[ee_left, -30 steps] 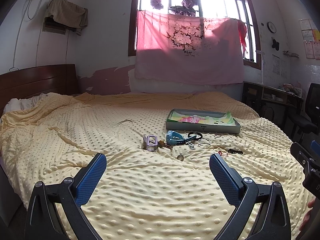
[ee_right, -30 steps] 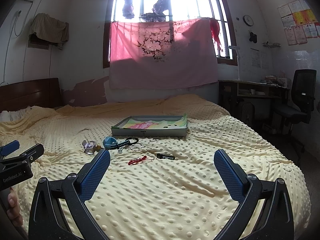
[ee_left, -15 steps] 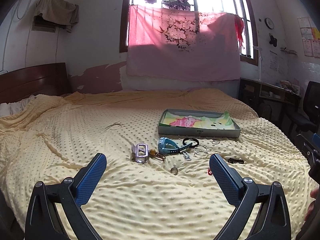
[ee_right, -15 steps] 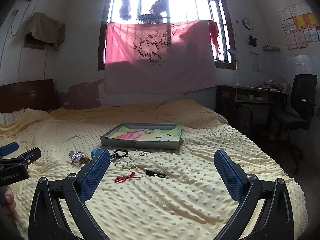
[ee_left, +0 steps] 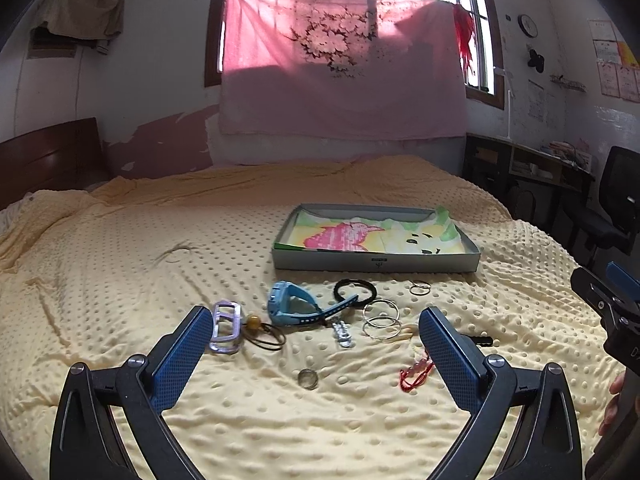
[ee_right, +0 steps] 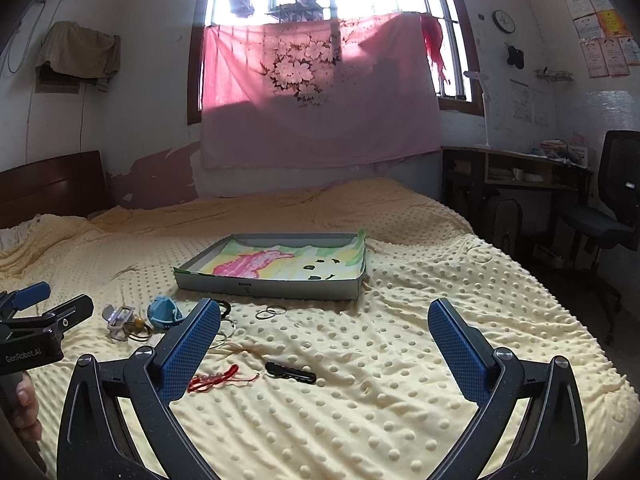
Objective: Organize jewelry
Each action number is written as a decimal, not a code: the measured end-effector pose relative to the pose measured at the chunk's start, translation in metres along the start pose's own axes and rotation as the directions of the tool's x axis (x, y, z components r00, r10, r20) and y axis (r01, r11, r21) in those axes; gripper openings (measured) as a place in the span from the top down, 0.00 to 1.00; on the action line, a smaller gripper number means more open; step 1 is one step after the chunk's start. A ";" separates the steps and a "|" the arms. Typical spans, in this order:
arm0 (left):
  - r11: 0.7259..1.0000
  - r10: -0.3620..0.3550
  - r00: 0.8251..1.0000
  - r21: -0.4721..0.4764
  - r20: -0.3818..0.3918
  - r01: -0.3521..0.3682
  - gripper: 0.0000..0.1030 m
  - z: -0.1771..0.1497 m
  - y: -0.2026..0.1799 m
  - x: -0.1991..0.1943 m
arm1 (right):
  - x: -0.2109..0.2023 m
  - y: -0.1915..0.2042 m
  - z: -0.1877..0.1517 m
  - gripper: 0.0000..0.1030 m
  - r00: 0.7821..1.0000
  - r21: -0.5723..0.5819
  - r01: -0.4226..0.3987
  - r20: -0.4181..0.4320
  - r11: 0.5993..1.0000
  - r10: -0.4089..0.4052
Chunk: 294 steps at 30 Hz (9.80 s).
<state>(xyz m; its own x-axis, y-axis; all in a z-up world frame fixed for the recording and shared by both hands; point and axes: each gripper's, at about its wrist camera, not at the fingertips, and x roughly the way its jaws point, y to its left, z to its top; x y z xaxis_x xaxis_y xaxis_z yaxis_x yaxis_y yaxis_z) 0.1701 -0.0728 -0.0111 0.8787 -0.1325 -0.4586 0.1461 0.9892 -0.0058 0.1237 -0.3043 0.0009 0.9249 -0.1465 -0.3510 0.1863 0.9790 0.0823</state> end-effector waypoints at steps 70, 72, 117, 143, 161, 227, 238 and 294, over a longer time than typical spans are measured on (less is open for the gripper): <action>0.922 -0.370 0.878 -0.005 -0.305 0.387 0.93 -0.009 -0.035 0.089 | 0.099 0.020 -0.045 0.98 0.888 0.007 -0.349 -0.316 0.937 0.333; 0.927 -0.357 0.890 0.007 -0.283 0.374 0.92 0.002 -0.033 0.090 | 0.103 0.023 -0.035 0.98 0.898 0.011 -0.340 -0.293 0.940 0.328; 0.947 -0.282 0.951 -0.197 -0.130 0.254 0.06 0.081 0.018 0.147 | 0.136 0.034 0.034 0.27 0.983 0.114 -0.129 -0.118 0.985 0.142; 0.991 -0.121 0.974 -0.031 0.193 0.129 0.00 0.002 0.039 -0.162 | -0.170 0.043 0.025 0.01 0.984 0.063 -0.146 0.112 0.987 0.139; 0.996 -0.056 0.988 -0.055 0.141 0.064 0.00 -0.040 0.060 -0.181 | -0.197 0.064 -0.014 0.01 0.992 0.051 -0.115 0.059 0.992 0.112; 0.971 -0.180 0.947 -0.204 -0.267 0.126 0.87 -0.021 0.152 0.122 | 0.165 0.235 -0.051 0.77 0.745 -0.009 -0.537 -0.474 0.844 0.469; 0.970 -0.157 0.944 -0.224 -0.291 0.093 0.97 -0.022 0.157 0.132 | 0.187 0.252 -0.067 0.83 0.693 -0.030 -0.523 -0.597 0.852 0.404; 0.947 -0.266 0.956 -0.216 -0.121 0.236 0.97 0.091 0.031 0.194 | 0.211 0.090 0.072 0.98 0.946 0.054 -0.275 -0.165 0.960 0.280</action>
<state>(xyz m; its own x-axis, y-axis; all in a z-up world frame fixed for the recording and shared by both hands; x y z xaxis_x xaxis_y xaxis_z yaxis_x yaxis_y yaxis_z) 0.3866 -0.0737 -0.0194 0.7466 -0.3823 -0.5445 0.2476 0.9193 -0.3059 0.3593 -0.2573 0.0010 0.8723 0.1587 -0.4626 -0.0571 0.9724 0.2261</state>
